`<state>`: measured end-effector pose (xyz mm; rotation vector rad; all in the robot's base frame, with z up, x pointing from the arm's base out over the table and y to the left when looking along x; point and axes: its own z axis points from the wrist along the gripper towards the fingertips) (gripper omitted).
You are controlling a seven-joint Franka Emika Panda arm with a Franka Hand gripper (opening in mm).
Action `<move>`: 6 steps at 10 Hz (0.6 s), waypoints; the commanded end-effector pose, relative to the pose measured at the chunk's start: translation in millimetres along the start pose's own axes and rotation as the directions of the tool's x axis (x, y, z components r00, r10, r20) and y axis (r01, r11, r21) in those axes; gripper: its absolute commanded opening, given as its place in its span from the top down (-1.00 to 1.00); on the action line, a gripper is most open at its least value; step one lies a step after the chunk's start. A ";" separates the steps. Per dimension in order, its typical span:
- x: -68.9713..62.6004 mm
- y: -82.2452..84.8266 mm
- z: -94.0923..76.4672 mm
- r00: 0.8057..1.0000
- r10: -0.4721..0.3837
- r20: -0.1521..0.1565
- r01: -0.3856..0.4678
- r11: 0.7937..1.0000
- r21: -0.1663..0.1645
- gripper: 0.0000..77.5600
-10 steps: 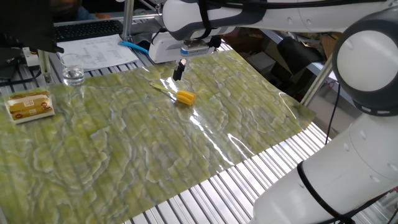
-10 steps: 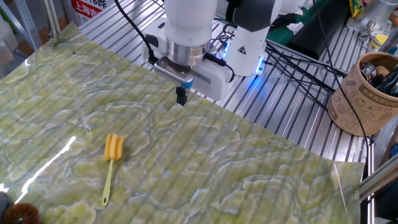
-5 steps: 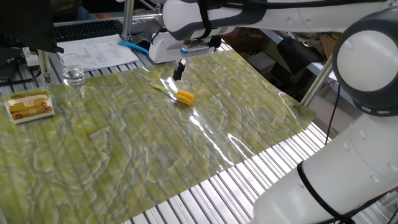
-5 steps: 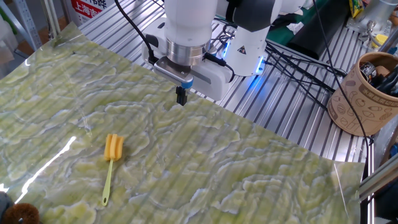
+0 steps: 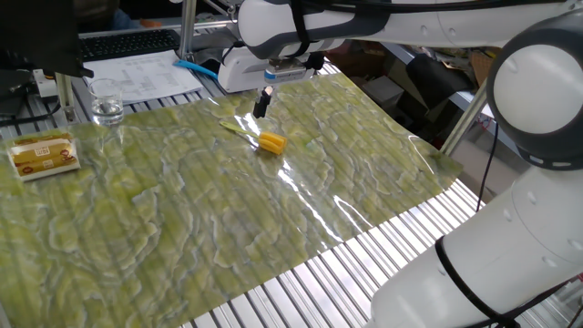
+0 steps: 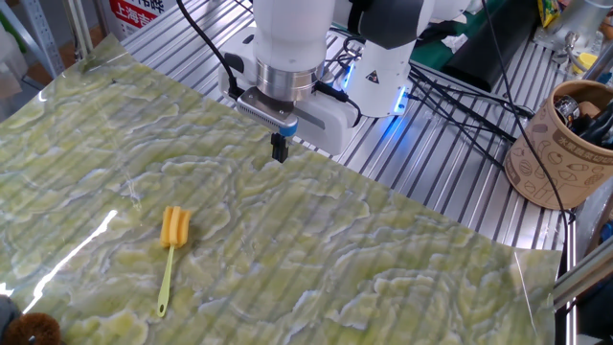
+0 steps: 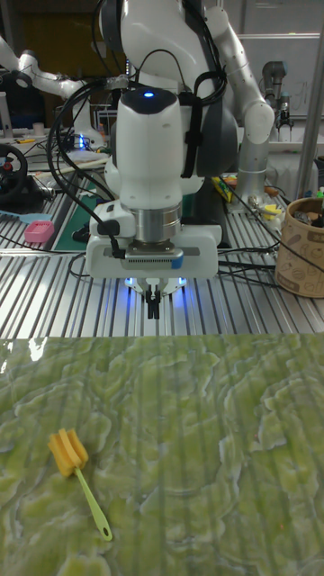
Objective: Scrub the table with a brush
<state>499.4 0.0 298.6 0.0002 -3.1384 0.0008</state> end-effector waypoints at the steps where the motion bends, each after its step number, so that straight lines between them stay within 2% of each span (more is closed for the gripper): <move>1: -0.2 0.0 -0.2 0.961 0.274 0.041 -0.270 0.959 -0.086 1.00; 2: -0.2 0.0 -0.3 0.961 0.272 0.044 -0.269 0.960 -0.075 1.00; 3: -0.2 0.0 -0.3 0.964 0.259 0.058 -0.258 0.966 -0.023 1.00; 6: -0.2 0.0 -0.3 0.964 0.261 0.056 -0.260 0.965 -0.026 1.00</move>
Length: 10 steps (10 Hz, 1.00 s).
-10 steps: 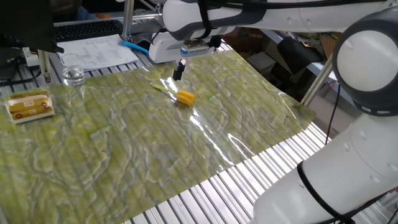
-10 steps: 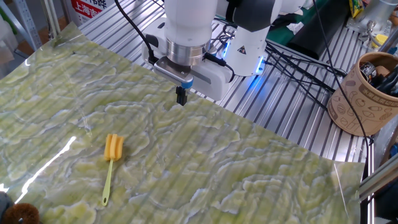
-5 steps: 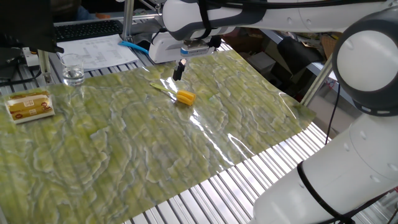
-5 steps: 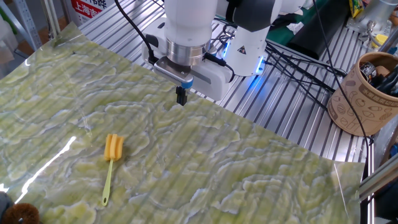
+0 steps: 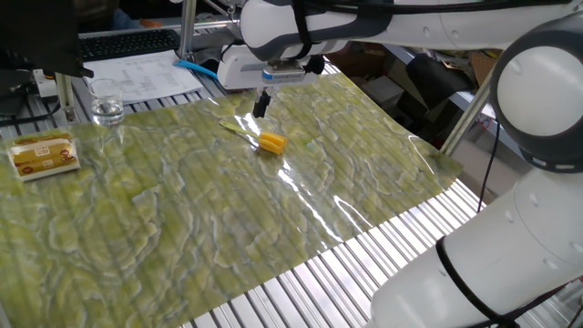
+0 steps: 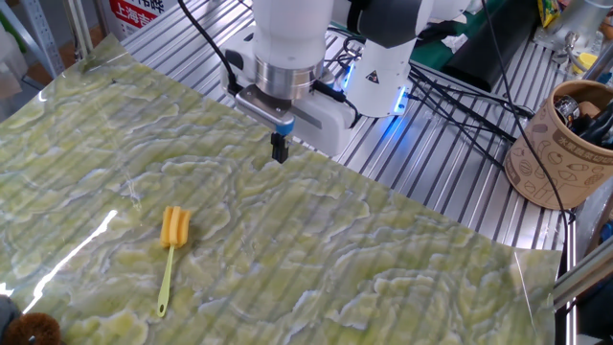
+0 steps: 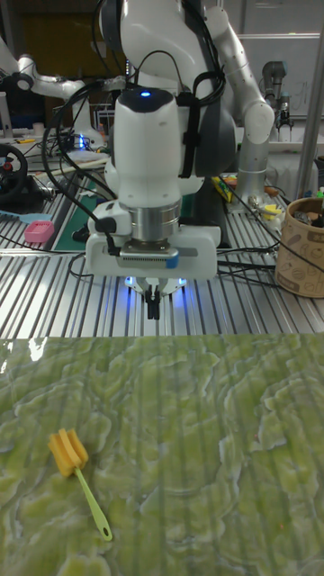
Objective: Scrub the table with a brush
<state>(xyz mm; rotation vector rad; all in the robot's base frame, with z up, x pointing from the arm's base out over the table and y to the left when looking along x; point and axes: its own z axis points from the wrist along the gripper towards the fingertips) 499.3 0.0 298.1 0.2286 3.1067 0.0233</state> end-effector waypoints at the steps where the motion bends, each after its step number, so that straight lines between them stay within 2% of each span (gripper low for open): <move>1: -1.0 0.2 -0.9 0.992 0.124 0.026 -0.124 0.992 -0.009 1.00; 4: -14.5 2.3 -2.3 0.991 0.128 0.026 -0.128 0.992 -0.012 1.00; 5: -24.6 2.9 -3.2 0.992 0.121 0.026 -0.121 0.993 -0.012 1.00; 6: -24.6 2.9 -3.2 0.992 0.121 0.026 -0.121 0.993 -0.012 1.00; 7: -38.7 1.5 -4.4 0.995 0.097 0.028 -0.096 0.995 -0.010 1.00; 8: -45.8 -1.4 -4.2 0.996 0.080 0.029 -0.080 0.997 -0.009 1.00; 9: -47.4 -2.1 -4.2 0.997 0.077 0.029 -0.077 0.997 -0.009 1.00; 10: -56.1 -5.6 -3.9 0.998 0.058 0.029 -0.058 0.998 -0.008 1.00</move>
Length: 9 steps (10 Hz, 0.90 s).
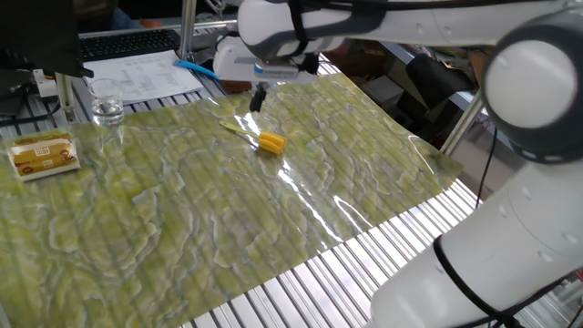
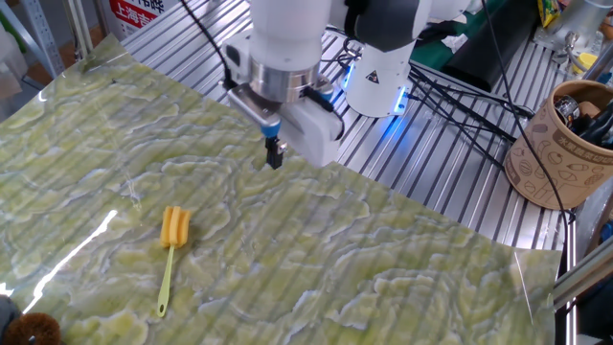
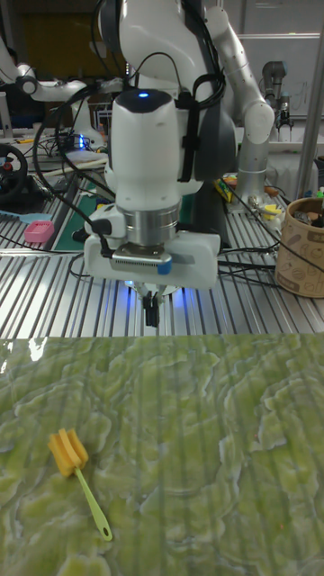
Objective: Scrub the table with a brush
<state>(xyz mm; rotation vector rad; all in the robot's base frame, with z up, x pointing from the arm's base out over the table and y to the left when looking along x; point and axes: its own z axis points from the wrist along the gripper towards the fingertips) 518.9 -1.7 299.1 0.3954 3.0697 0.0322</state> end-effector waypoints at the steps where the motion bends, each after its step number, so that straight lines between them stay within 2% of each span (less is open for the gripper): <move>1: -43.8 -4.1 -1.8 0.998 -0.070 0.010 0.070 0.998 0.002 1.00; 2: -46.3 -4.3 -1.3 0.997 -0.075 0.011 0.075 0.997 0.002 1.00; 4: -65.6 -5.1 2.8 0.995 -0.094 0.015 0.094 0.996 0.001 1.00; 6: -78.2 -6.7 5.9 0.993 -0.116 0.016 0.116 0.993 -0.003 1.00; 9: -80.8 -6.9 5.1 0.992 -0.123 0.018 0.123 0.992 -0.004 1.00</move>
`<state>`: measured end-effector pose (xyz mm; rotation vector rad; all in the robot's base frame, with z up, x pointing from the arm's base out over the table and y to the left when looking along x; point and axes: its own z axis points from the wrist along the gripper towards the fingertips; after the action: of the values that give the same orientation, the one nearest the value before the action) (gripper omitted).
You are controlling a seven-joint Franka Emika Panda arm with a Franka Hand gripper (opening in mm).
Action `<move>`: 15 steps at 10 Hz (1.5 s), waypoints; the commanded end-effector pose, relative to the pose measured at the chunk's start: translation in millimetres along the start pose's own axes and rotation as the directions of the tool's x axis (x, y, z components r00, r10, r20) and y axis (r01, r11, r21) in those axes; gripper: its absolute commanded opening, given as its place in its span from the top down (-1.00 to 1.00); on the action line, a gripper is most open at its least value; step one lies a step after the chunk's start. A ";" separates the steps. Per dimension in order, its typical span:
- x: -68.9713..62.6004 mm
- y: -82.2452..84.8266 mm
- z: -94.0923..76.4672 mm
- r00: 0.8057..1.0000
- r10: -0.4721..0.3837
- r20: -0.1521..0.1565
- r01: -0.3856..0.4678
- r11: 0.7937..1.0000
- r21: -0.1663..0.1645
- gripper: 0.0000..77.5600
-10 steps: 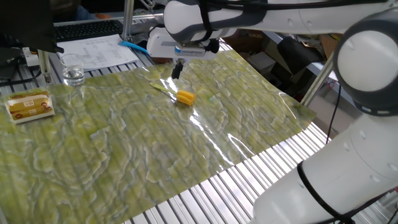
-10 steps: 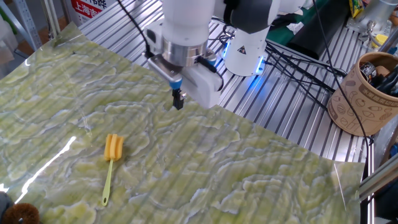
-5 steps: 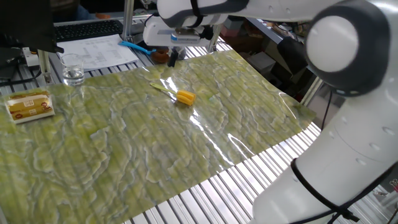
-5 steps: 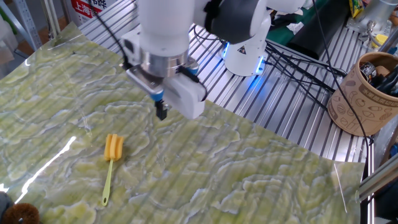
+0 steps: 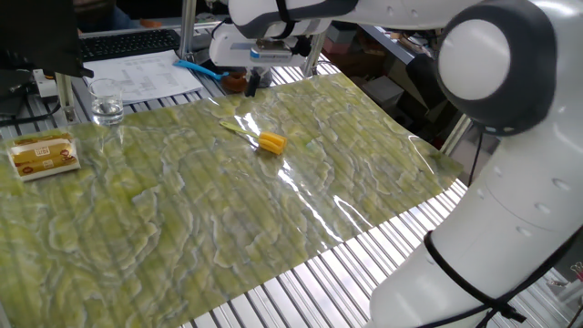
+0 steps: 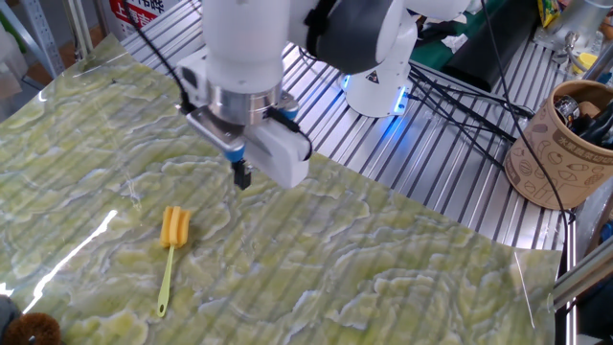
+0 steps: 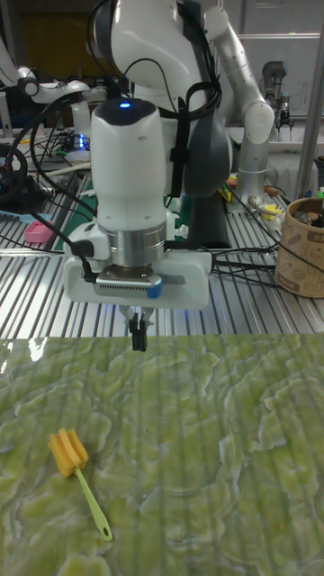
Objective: Scrub the table with a brush
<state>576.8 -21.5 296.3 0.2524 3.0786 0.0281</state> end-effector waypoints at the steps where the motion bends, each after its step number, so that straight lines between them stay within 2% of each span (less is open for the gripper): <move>1: -19.7 -4.2 -0.2 0.999 -0.032 0.016 0.033 0.999 -0.004 1.00; 4: -20.0 -2.1 -2.2 0.999 -0.042 0.013 0.042 0.999 -0.013 1.00; 8: -20.0 -2.1 -2.2 0.996 0.089 -0.015 -0.089 0.996 0.000 1.00; 9: -20.0 -2.1 -2.2 0.994 0.108 -0.030 -0.107 0.994 0.008 1.00; 10: -20.0 -2.1 -2.2 0.989 0.133 -0.063 -0.132 0.991 0.024 1.00; 12: -20.0 -2.1 -2.2 0.988 0.140 -0.063 -0.139 0.990 0.025 1.00; 15: -20.0 -2.1 -2.2 0.993 0.104 -0.055 -0.103 0.994 0.025 1.00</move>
<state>595.1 -26.8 297.5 0.4573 3.1073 0.0144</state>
